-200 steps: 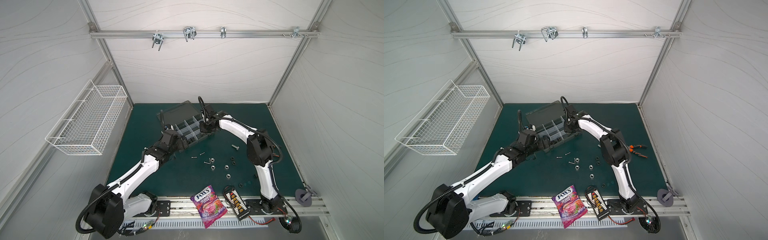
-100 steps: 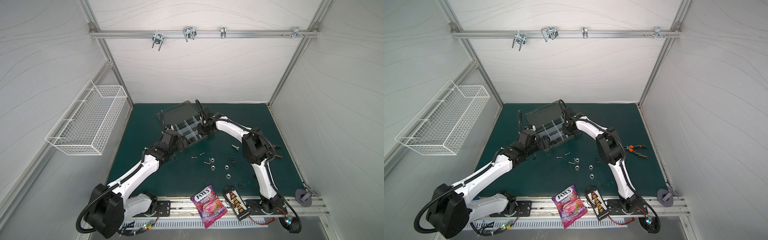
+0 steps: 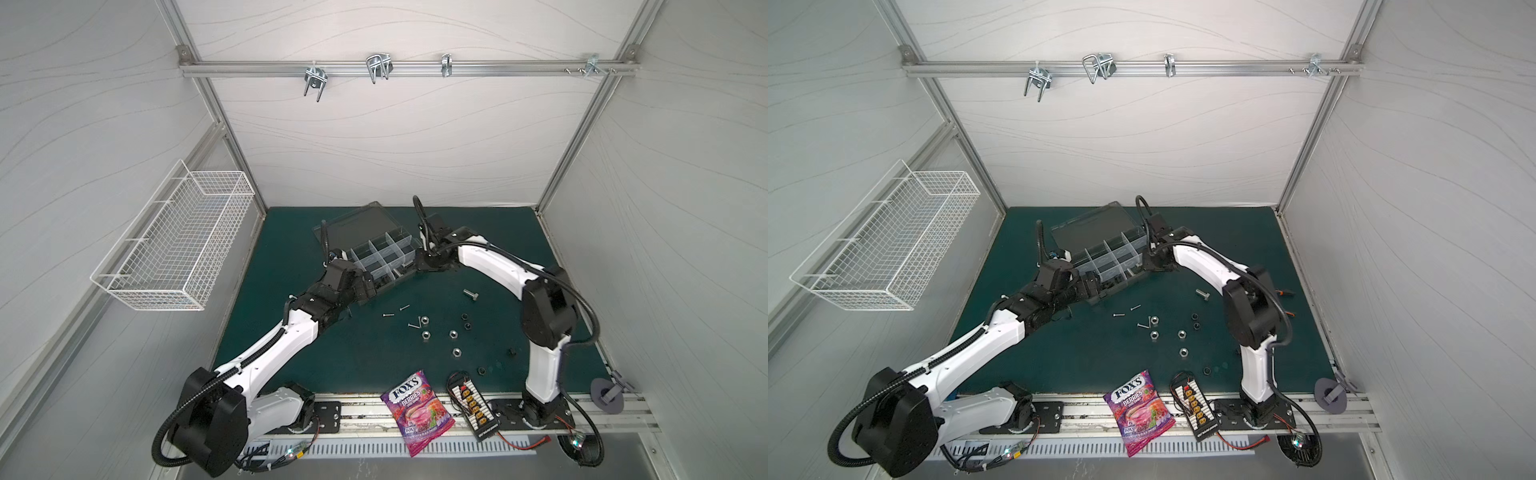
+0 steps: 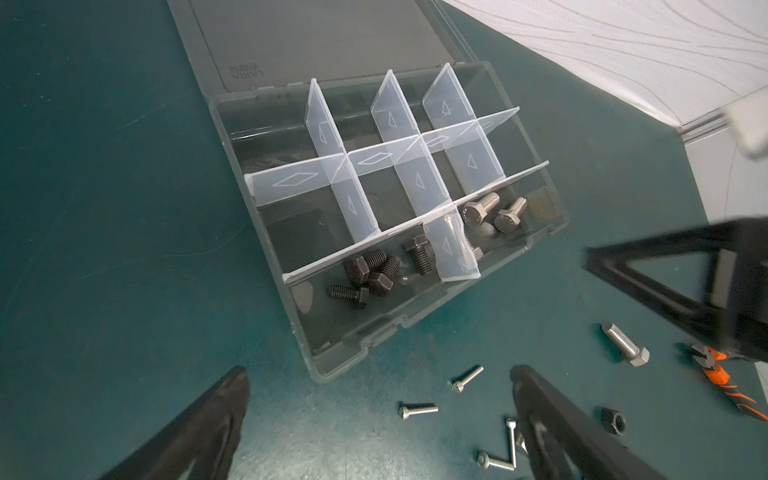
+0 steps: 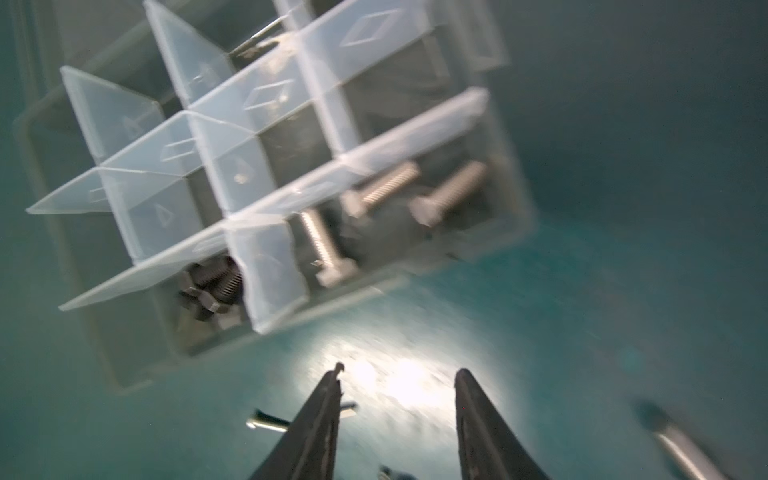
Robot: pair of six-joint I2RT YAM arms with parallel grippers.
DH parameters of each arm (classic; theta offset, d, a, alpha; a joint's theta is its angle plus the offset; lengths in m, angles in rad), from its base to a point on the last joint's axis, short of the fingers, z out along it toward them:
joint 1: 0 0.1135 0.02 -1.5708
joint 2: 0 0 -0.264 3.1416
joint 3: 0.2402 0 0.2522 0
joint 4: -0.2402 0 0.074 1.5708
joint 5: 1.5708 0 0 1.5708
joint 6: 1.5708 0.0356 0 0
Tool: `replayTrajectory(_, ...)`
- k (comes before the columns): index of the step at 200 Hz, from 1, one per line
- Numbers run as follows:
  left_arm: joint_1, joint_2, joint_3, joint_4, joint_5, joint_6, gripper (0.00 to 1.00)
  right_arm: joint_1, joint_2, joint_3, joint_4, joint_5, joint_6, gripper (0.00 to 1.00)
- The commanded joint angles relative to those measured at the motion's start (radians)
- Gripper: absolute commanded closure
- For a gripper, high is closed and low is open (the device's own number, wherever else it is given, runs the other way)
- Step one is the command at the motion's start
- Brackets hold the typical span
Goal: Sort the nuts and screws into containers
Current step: 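Move the right gripper back to the last silver bolt and grasp it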
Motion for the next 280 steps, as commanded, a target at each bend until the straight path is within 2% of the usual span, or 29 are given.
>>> replayTrajectory(1,-0.001,-0.012,0.045,0.005,-0.023,-0.002,0.01,-0.086,-0.082,-0.131,-0.027,0.043,-0.024,0.52)
replayTrajectory(22,-0.001,-0.001,0.048,0.007,-0.018,-0.005,0.01,-0.166,-0.124,-0.232,-0.033,0.040,-0.058,0.51)
replayTrajectory(48,0.000,0.007,0.054,0.001,-0.011,-0.005,0.01,-0.217,-0.123,-0.290,-0.087,0.065,-0.114,0.47)
replayTrajectory(68,-0.001,0.005,0.054,0.001,-0.016,-0.005,0.01,-0.217,-0.115,-0.316,-0.114,0.104,-0.138,0.43)
replayTrajectory(110,-0.001,0.015,0.054,0.002,-0.016,-0.009,0.01,-0.217,-0.103,-0.357,-0.098,0.076,-0.148,0.41)
replayTrajectory(182,0.000,0.006,0.053,0.000,-0.021,-0.008,0.01,-0.219,0.014,-0.290,-0.098,0.135,-0.149,0.37)
replayTrajectory(256,-0.001,0.004,0.053,-0.003,-0.026,-0.006,0.01,-0.268,0.103,-0.215,-0.095,0.149,-0.155,0.41)
replayTrajectory(280,0.000,0.009,0.054,-0.002,-0.026,-0.006,0.01,-0.270,0.118,-0.203,-0.095,0.140,-0.163,0.49)
